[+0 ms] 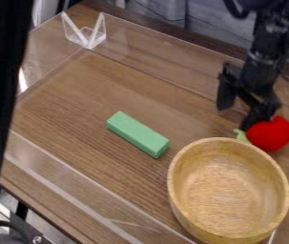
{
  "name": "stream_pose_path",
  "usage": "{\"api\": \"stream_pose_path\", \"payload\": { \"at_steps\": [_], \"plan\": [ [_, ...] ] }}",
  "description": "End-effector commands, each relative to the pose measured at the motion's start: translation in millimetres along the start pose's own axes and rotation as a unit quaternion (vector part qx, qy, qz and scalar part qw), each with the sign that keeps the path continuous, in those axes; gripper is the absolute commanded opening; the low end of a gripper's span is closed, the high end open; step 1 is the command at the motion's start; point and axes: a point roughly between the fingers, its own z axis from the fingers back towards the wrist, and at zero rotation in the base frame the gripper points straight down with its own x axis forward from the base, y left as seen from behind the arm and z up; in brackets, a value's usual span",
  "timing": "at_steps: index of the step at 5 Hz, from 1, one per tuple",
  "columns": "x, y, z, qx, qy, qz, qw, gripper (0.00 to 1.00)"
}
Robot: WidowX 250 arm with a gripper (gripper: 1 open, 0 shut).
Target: Move the red fruit to the left
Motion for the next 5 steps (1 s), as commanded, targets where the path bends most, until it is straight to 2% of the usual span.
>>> {"api": "stream_pose_path", "payload": {
  "at_steps": [1, 2, 3, 5],
  "plan": [
    [12.6, -10.0, 8.4, 0.005, -0.019, -0.011, 0.9997, 1.0],
    [13.0, -7.0, 5.4, 0.006, -0.021, -0.009, 0.9997, 0.0],
    [11.9, -4.1, 3.2, 0.005, -0.024, -0.006, 0.9997, 0.0],
    [-5.6, -1.4, 45.3, 0.012, -0.046, 0.053, 0.9975, 0.0]
  ]
}}
